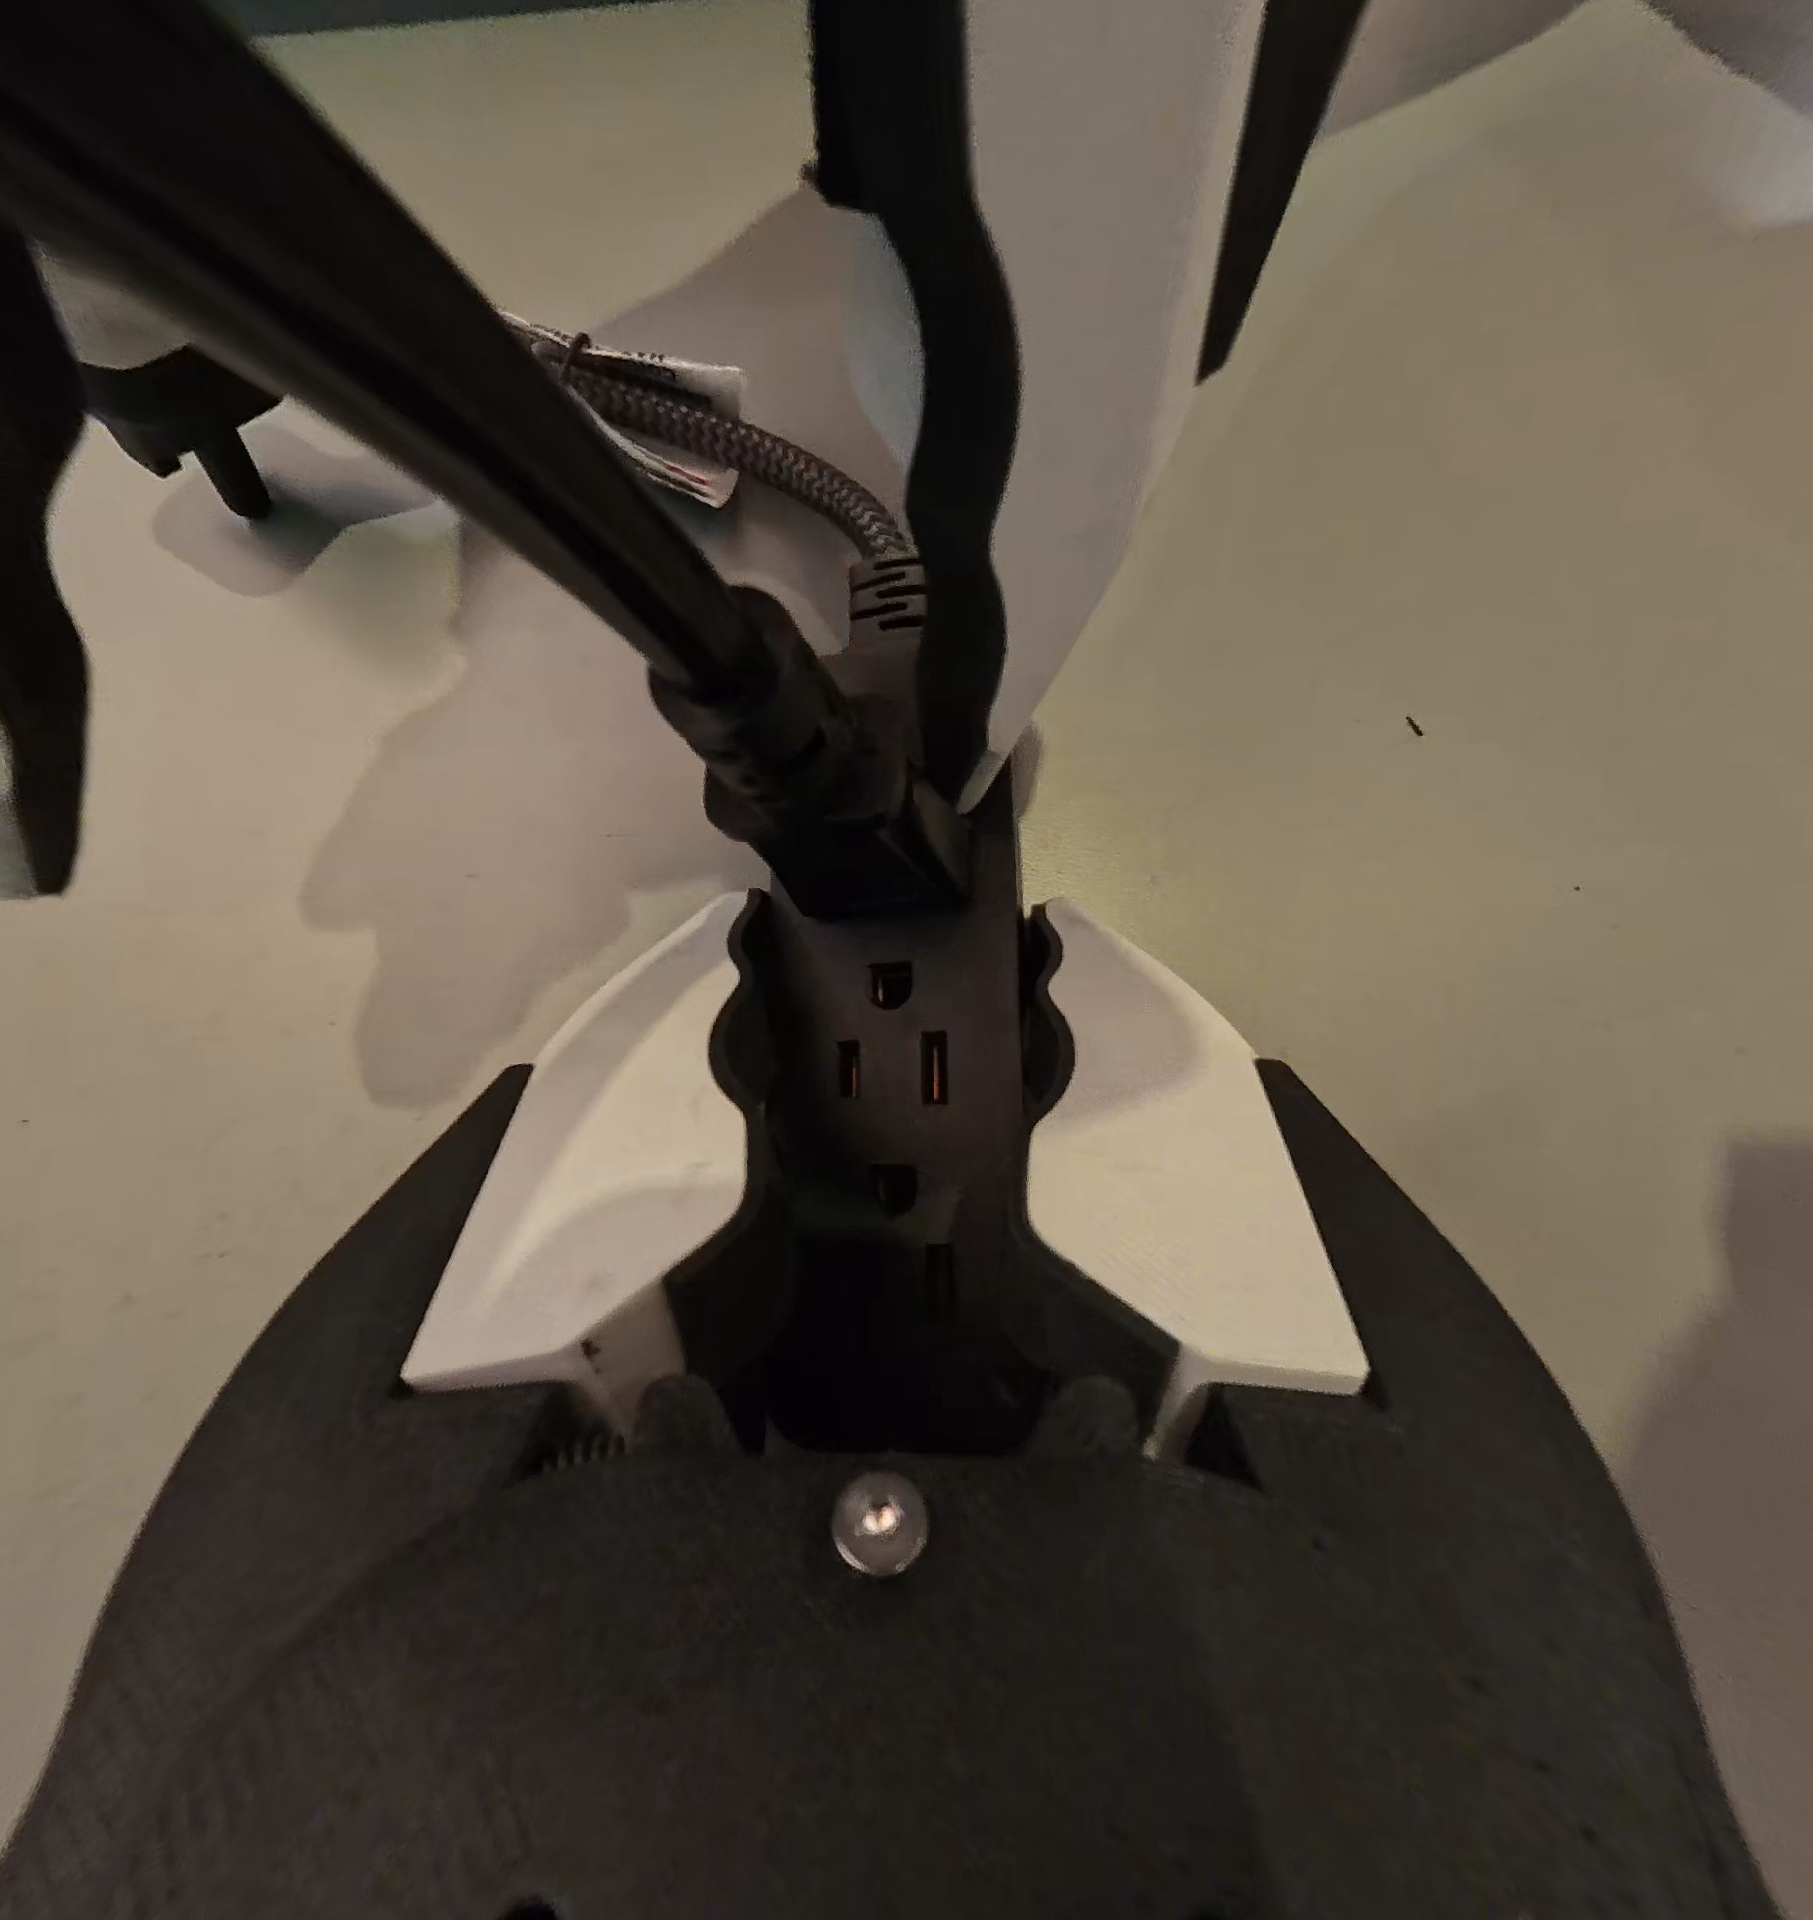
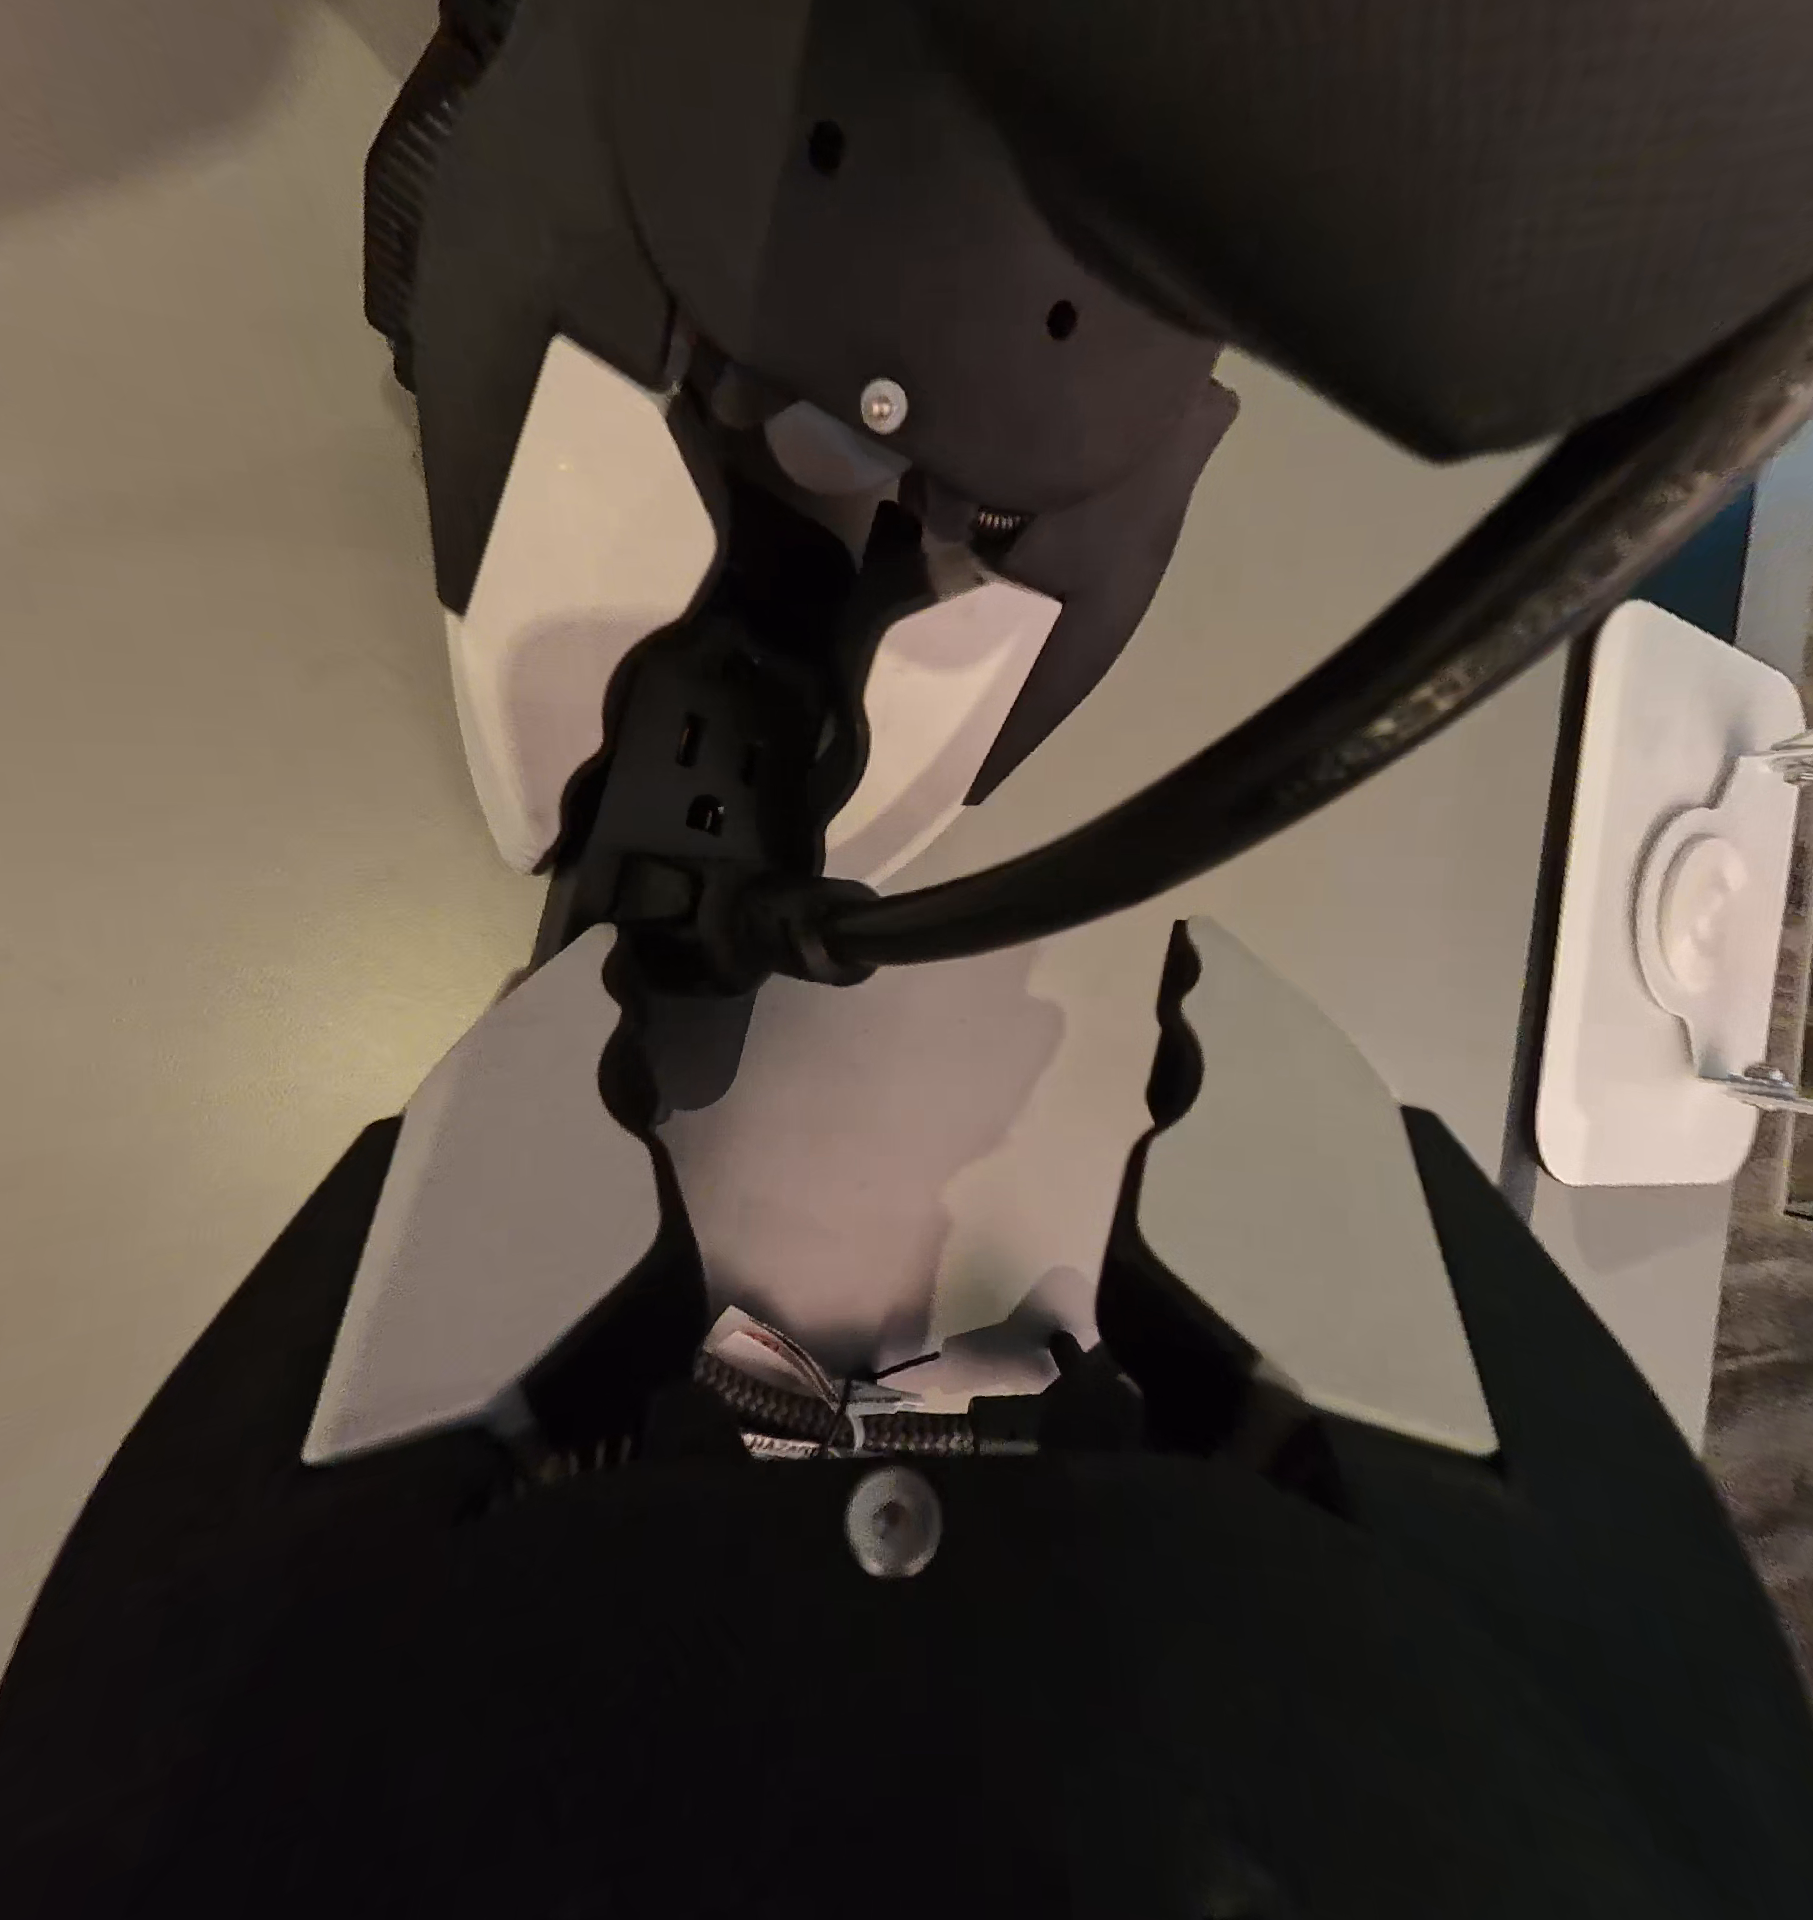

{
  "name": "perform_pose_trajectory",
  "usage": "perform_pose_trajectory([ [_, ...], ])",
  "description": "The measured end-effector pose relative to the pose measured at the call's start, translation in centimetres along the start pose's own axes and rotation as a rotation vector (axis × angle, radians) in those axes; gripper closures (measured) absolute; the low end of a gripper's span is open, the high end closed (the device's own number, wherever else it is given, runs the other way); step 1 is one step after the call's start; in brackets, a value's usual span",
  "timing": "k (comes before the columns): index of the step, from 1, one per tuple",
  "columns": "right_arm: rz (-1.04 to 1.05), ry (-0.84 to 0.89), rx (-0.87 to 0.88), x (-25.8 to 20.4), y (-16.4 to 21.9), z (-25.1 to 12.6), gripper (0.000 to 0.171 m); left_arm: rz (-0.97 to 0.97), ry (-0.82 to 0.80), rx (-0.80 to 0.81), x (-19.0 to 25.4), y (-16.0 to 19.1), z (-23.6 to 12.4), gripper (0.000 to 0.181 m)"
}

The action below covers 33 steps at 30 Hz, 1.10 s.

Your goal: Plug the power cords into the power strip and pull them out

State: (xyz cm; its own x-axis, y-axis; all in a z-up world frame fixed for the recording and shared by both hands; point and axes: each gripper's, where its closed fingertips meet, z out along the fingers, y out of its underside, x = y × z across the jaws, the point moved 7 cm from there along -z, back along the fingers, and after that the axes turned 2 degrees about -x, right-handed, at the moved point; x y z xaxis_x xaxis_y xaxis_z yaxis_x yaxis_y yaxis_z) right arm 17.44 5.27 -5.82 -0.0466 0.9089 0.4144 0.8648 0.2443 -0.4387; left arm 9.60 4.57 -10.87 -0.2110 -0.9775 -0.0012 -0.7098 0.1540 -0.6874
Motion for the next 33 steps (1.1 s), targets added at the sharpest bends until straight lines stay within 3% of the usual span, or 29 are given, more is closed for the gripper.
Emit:
perform_pose_trajectory([
  [6,-0.050,0.168,0.014,-2.3,-0.3,-0.6,0.095,-0.005,-0.014,0.005,0.2,-0.2,0.2,0.139],
  [11,-0.053,0.345,0.062,-3.5,0.2,-1.0,0.096,-0.023,-0.034,0.005,0.3,-0.3,0.3,0.139],
  [15,-0.028,0.441,0.134,-4.8,0.8,-1.0,0.111,-0.032,-0.042,0.006,0.2,-0.4,0.3,0.139],
  [18,-0.024,0.489,0.179,-5.1,1.1,-1.0,0.113,-0.033,-0.042,0.006,0.2,-0.3,0.3,0.138],
  [20,0.023,0.455,0.203,-4.7,1.5,-1.1,0.109,-0.023,-0.033,0.006,0.3,-0.3,0.3,0.138],
  [22,0.085,0.384,0.193,-3.9,1.8,-1.3,0.093,0.000,-0.013,0.007,0.4,-0.4,0.4,0.138],
  [33,-0.027,0.179,0.127,-2.8,0.7,-1.0,0.090,0.012,-0.002,0.008,0.4,-0.4,0.4,0.138],
])
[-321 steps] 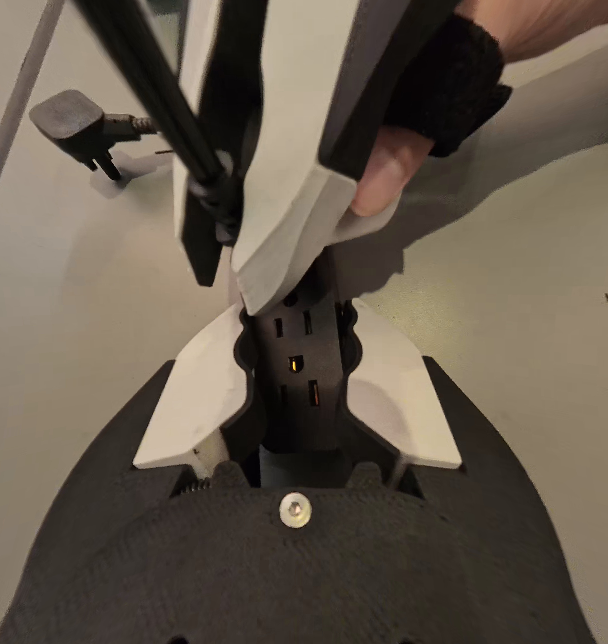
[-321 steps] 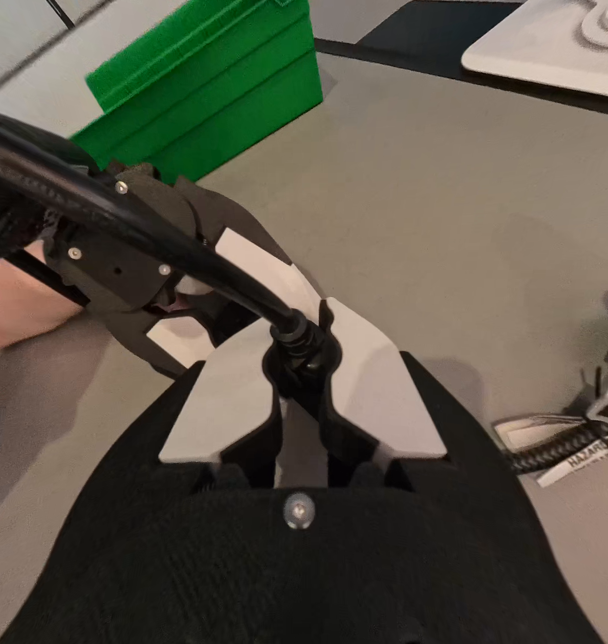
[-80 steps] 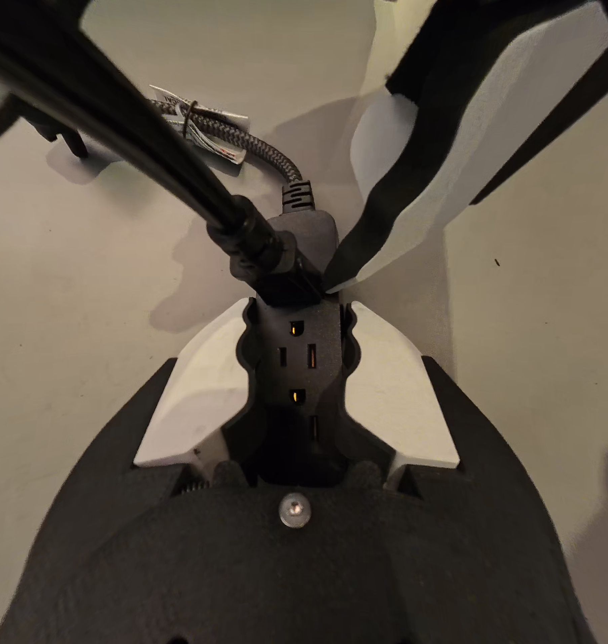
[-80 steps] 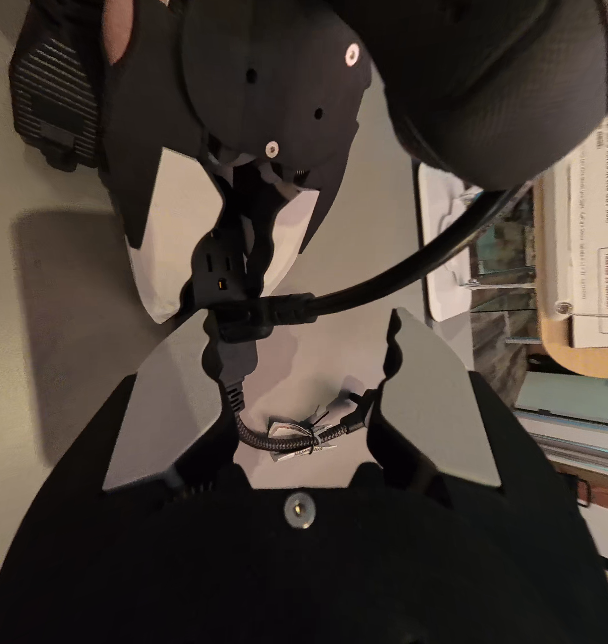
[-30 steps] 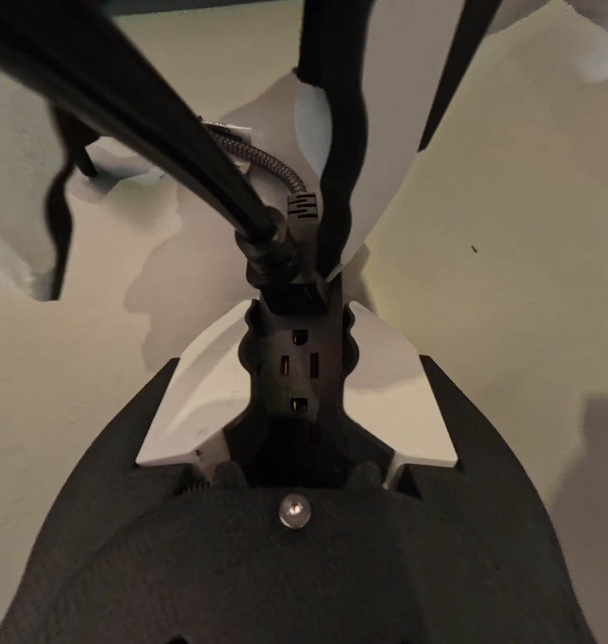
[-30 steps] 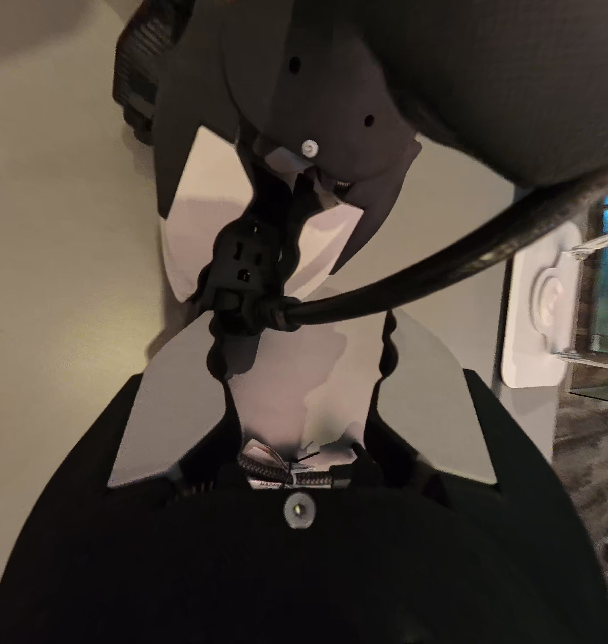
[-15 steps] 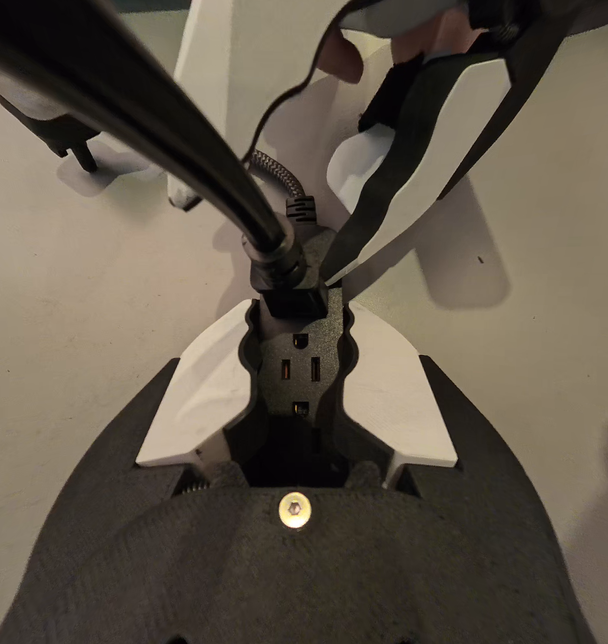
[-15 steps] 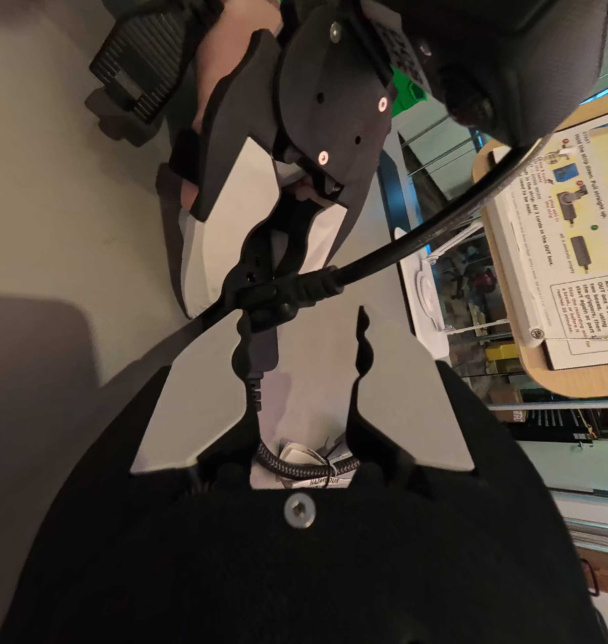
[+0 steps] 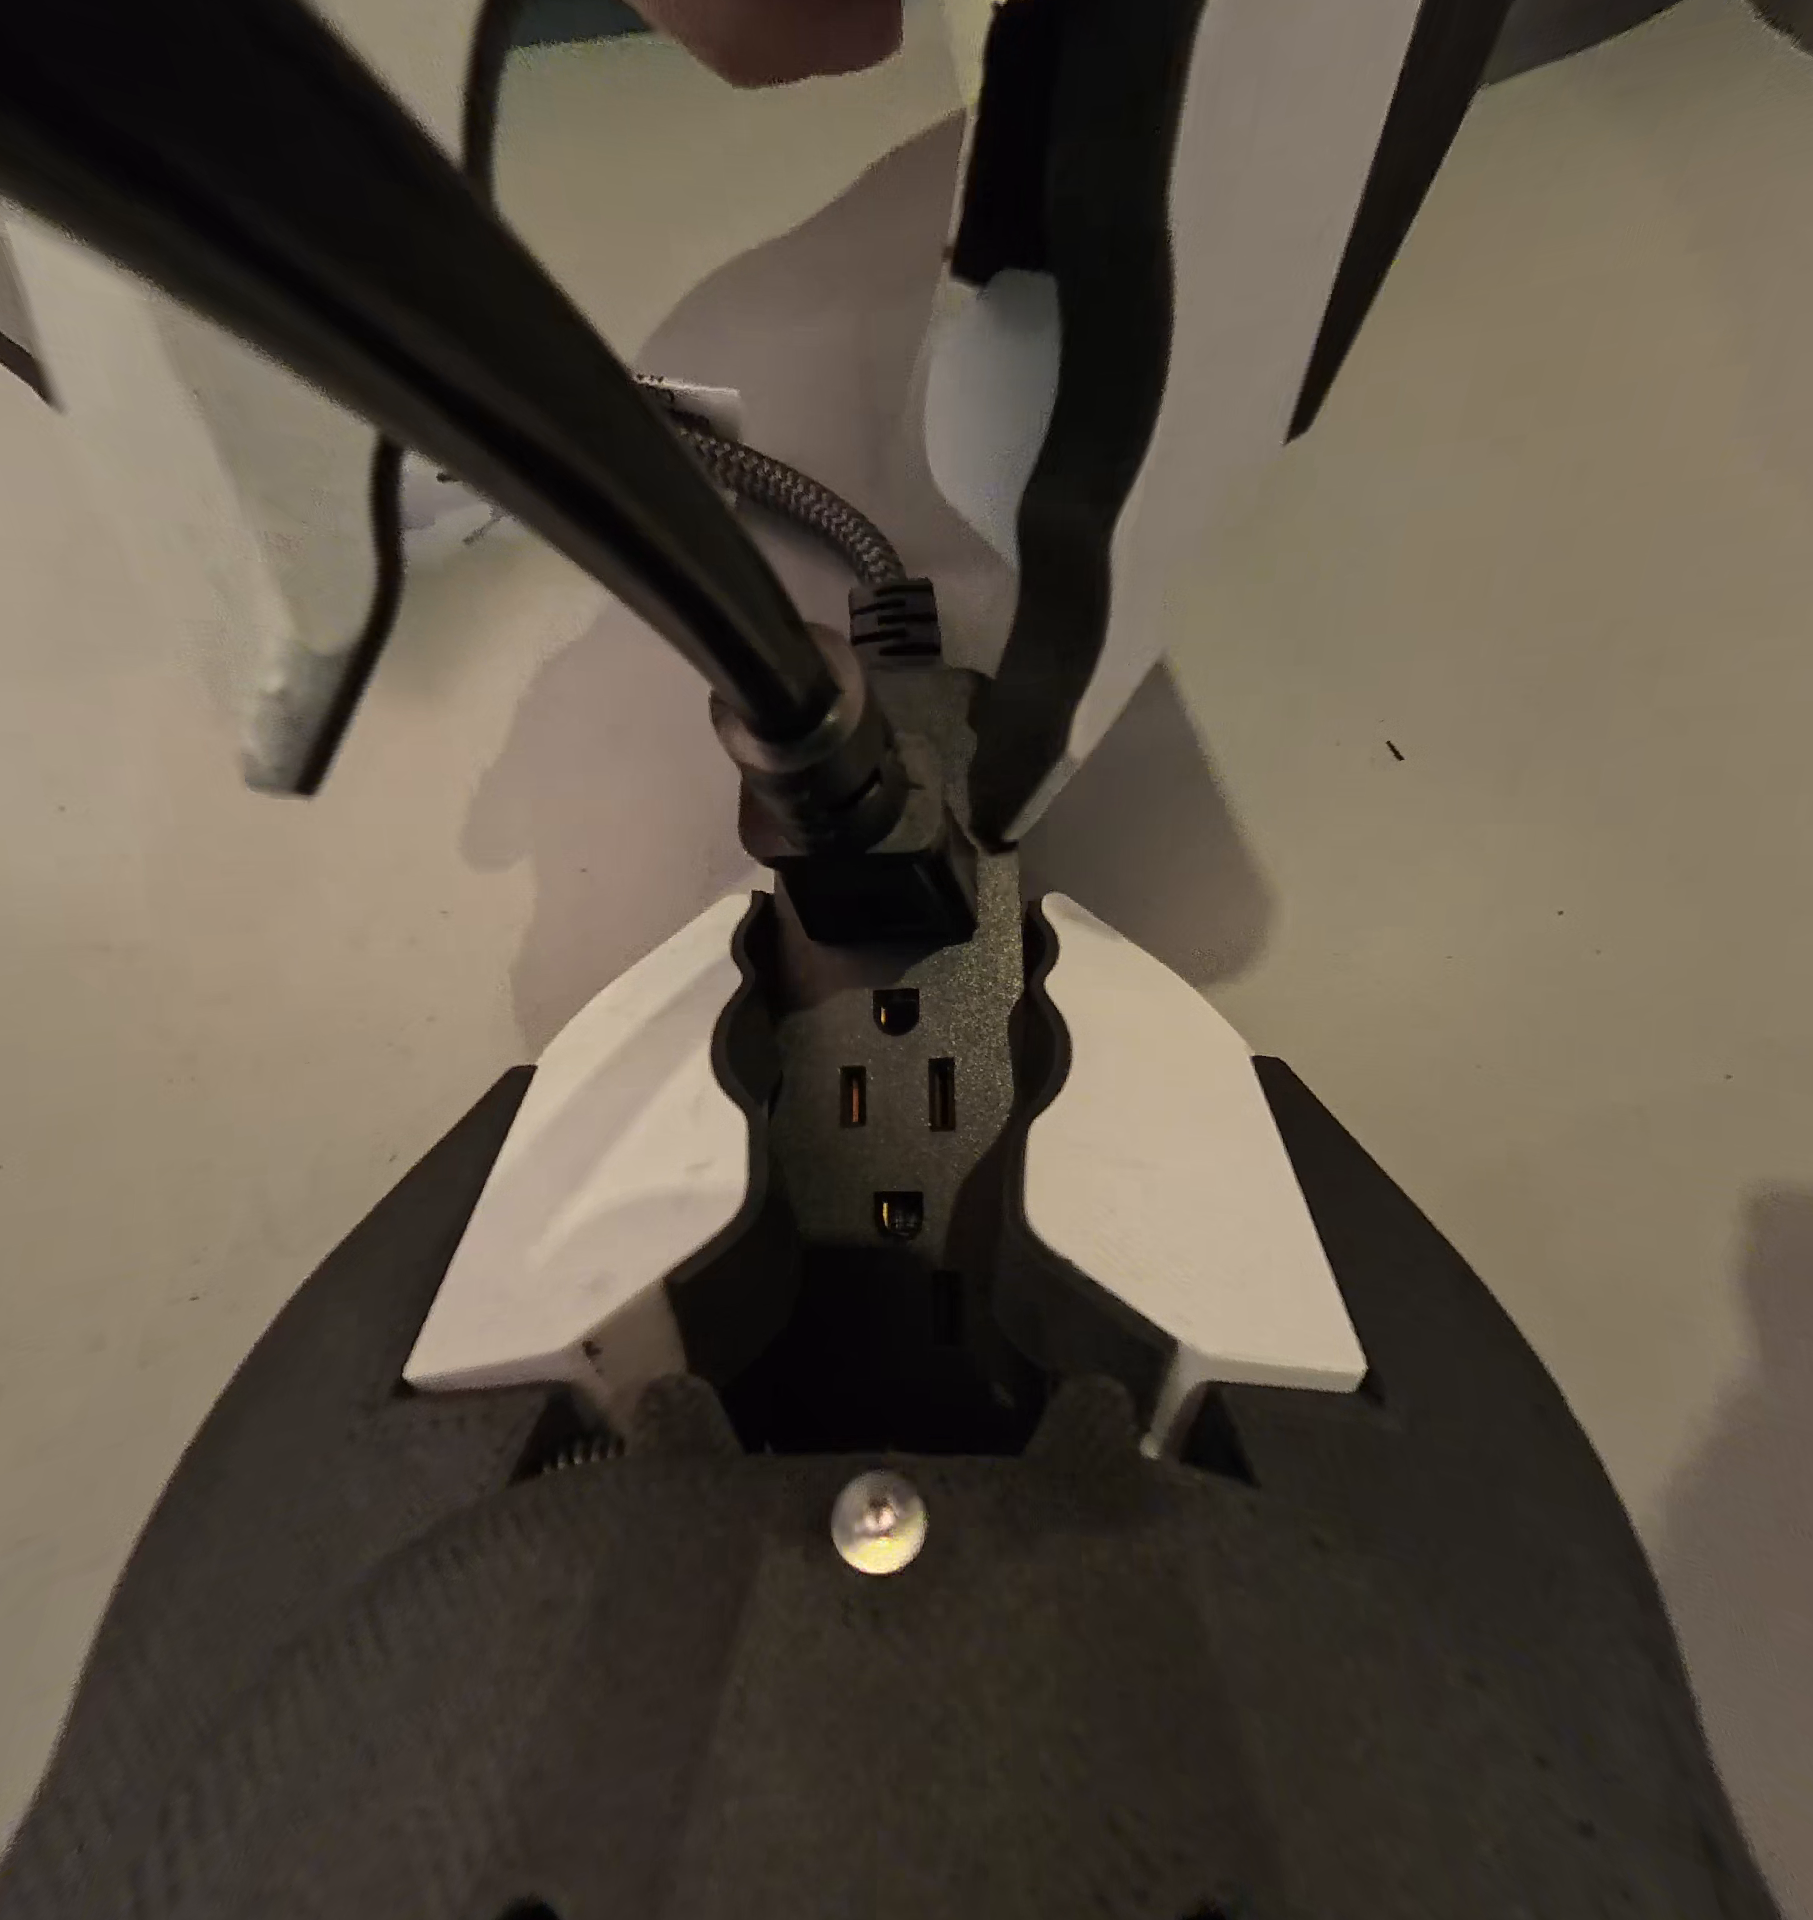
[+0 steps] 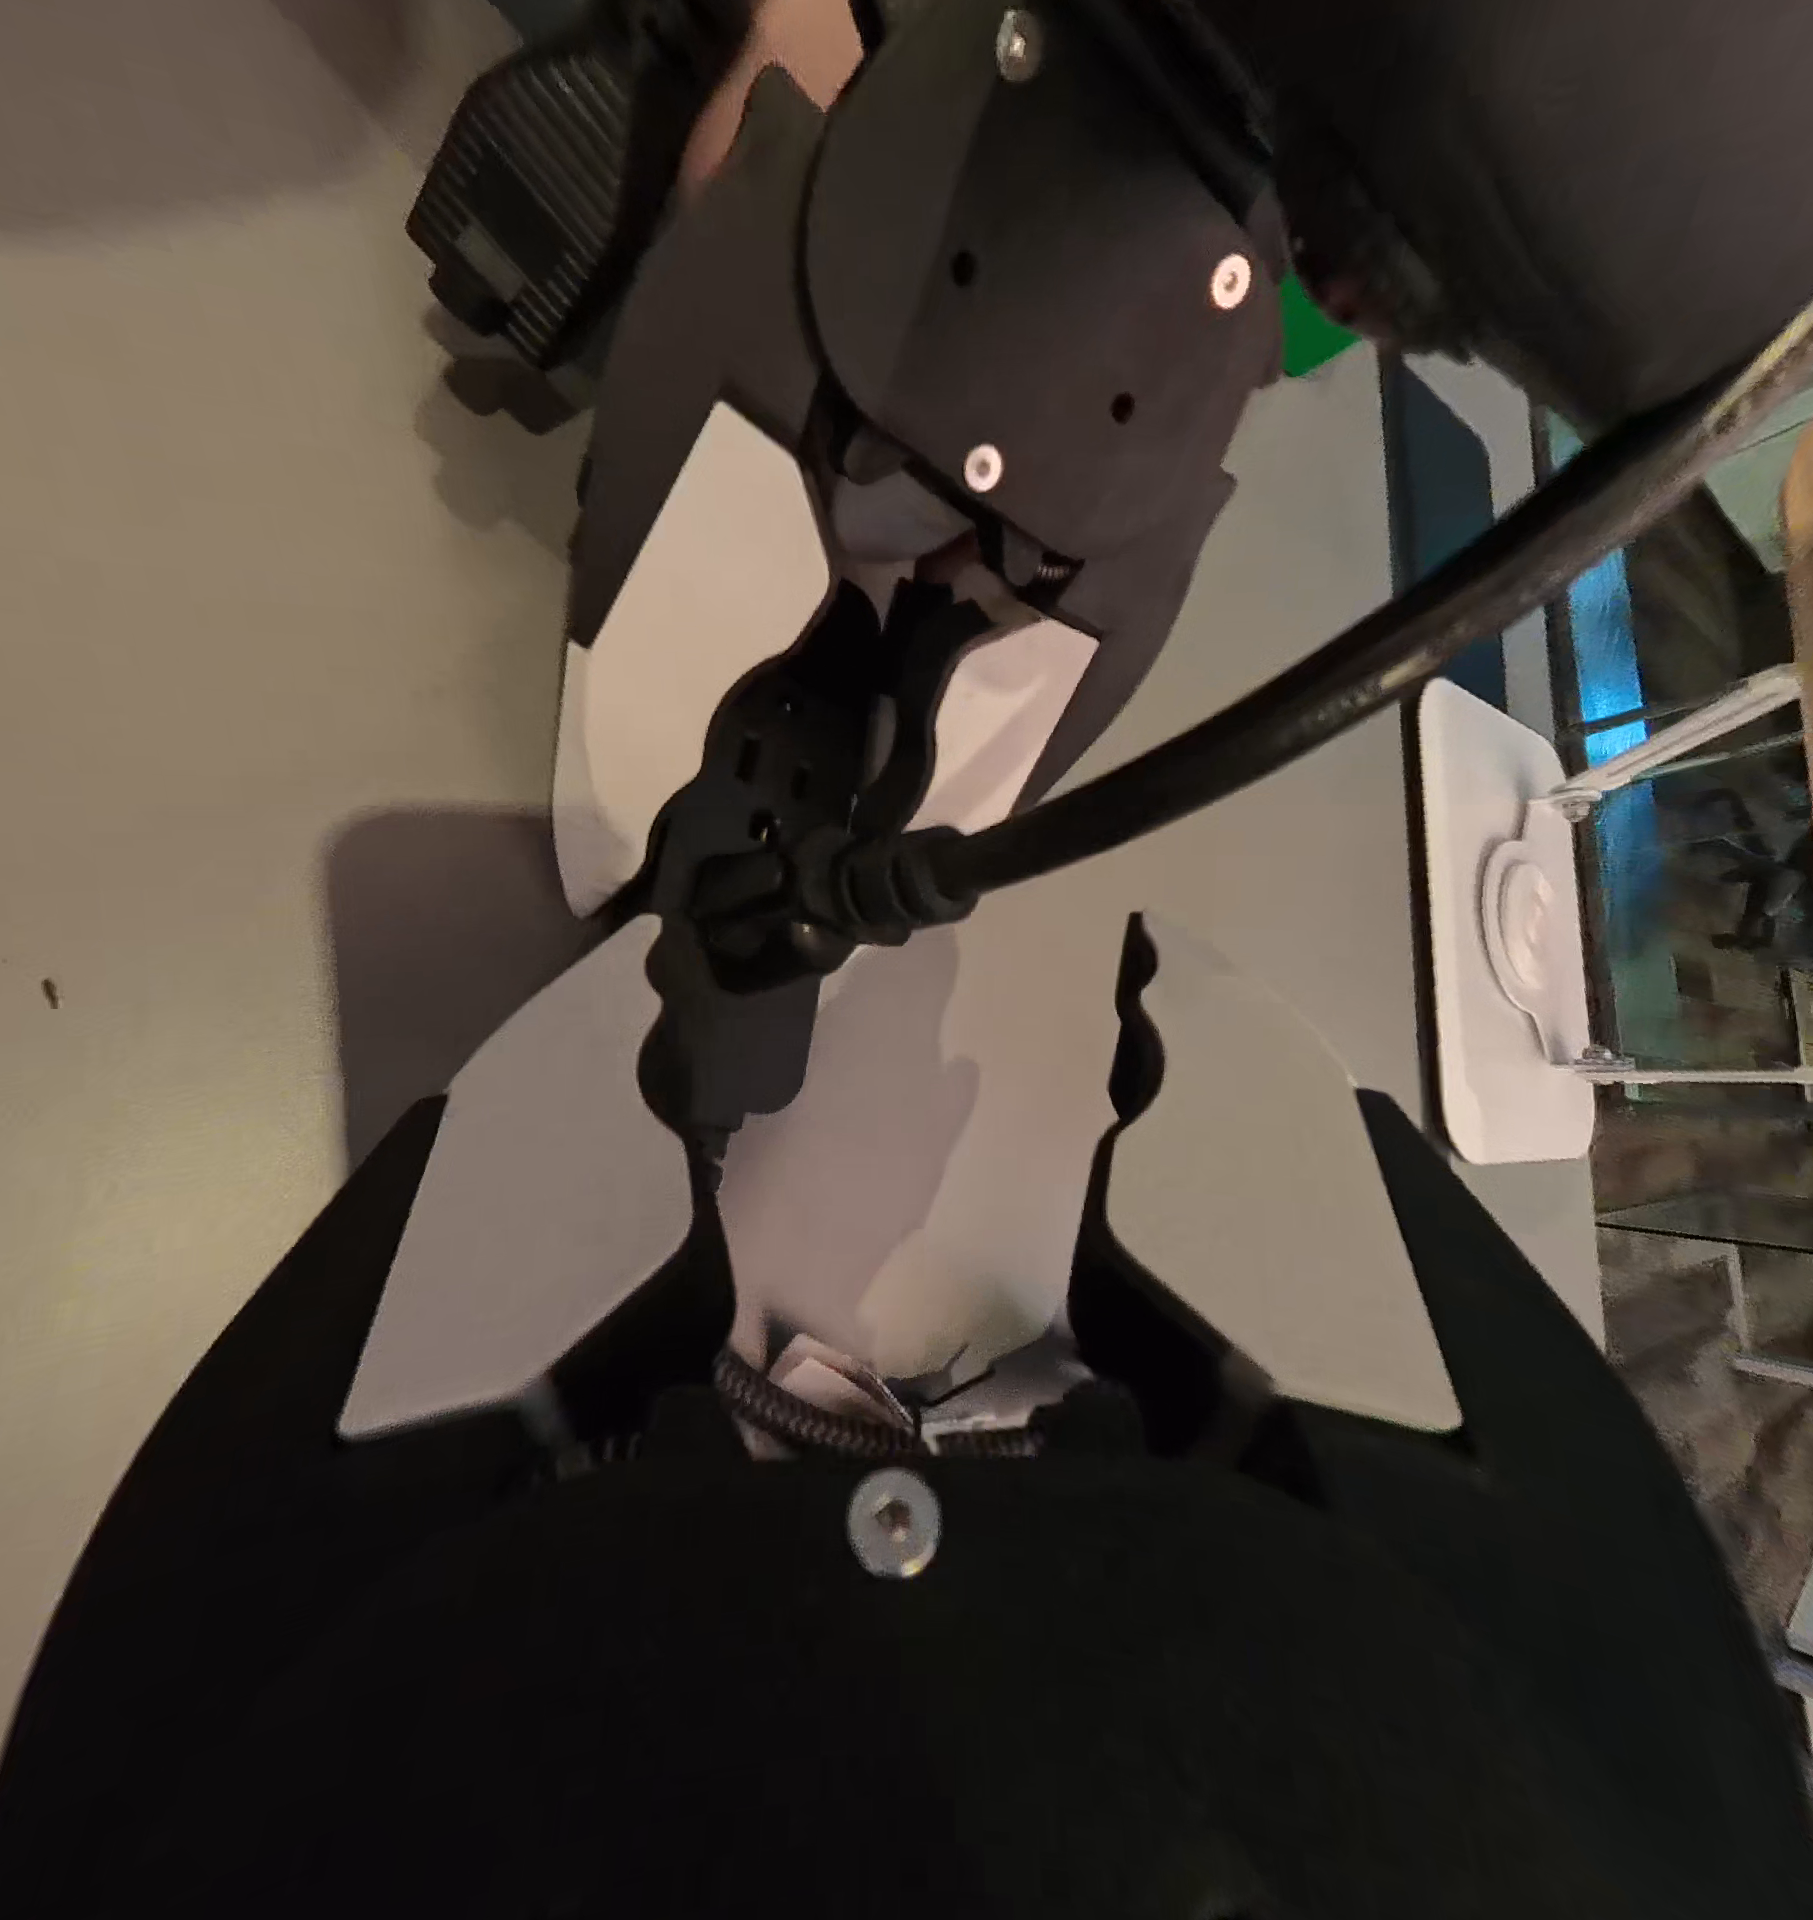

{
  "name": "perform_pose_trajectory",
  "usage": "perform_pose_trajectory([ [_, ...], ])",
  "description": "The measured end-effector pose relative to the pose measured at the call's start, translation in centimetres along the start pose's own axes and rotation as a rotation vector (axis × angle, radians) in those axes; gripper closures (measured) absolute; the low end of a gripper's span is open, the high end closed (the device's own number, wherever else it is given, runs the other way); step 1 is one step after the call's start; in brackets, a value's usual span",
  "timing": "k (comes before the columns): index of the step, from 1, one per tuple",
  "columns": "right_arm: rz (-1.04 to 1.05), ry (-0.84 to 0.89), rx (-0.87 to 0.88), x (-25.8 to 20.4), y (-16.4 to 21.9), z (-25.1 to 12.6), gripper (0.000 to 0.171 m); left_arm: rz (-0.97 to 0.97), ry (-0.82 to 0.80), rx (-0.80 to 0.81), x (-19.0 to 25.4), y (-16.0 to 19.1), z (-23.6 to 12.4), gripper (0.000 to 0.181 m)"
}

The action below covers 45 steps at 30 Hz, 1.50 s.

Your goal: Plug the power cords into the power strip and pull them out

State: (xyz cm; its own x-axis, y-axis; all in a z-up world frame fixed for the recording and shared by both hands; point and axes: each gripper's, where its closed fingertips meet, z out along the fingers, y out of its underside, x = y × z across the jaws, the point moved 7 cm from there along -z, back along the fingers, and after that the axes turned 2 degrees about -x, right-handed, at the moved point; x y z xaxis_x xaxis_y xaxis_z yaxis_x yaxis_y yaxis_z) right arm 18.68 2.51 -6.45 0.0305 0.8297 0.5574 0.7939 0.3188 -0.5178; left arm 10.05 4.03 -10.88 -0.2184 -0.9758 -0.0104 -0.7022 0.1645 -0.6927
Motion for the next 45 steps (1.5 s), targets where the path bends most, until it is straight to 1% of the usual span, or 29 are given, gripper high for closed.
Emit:
perform_pose_trajectory([
  [3,-0.023,0.005,-0.054,0.5,-0.4,0.2,0.083,-0.003,-0.001,0.000,0.0,0.0,0.0,0.138],
  [7,-0.016,-0.018,-0.084,0.3,-0.6,0.3,0.090,-0.002,0.000,-0.001,0.0,0.0,0.0,0.138],
  [11,-0.066,0.044,-0.102,-0.2,-0.9,0.2,0.089,-0.007,-0.004,-0.003,-0.1,0.0,0.0,0.138],
  [14,-0.099,0.088,-0.114,-0.8,-1.0,0.0,0.098,-0.021,-0.019,-0.002,-0.1,-0.1,0.1,0.139],
  [17,-0.140,0.152,-0.107,-1.3,-1.1,0.0,0.100,-0.033,-0.031,-0.001,-0.2,-0.1,0.1,0.139],
  [20,-0.138,0.208,-0.072,-2.0,-0.9,-0.1,0.106,-0.036,-0.034,0.000,-0.2,-0.1,0.1,0.139],
  [23,-0.121,0.294,-0.036,-2.9,-0.6,-0.1,0.116,-0.052,-0.047,0.002,-0.3,-0.2,0.1,0.139],
  [27,-0.081,0.384,-0.009,-3.6,-0.2,-0.2,0.120,-0.054,-0.050,0.000,-0.2,-0.1,0.1,0.139],
  [28,-0.082,0.406,0.000,-3.8,-0.2,-0.2,0.120,-0.057,-0.052,0.000,-0.3,-0.1,0.1,0.139],
  [31,-0.142,0.455,-0.011,-4.5,-0.3,0.0,0.127,-0.062,-0.056,0.001,-0.3,-0.1,0.2,0.139],
  [41,-0.189,0.528,0.012,-5.1,-0.2,0.1,0.133,-0.076,-0.068,0.004,-0.4,-0.2,0.2,0.139],
  [44,-0.127,0.453,0.038,-4.5,0.1,-0.1,0.132,-0.069,-0.065,0.005,-0.3,-0.2,0.2,0.139],
  [45,-0.086,0.432,0.050,-4.0,0.2,-0.3,0.126,-0.059,-0.058,0.006,-0.2,-0.2,0.1,0.138],
])
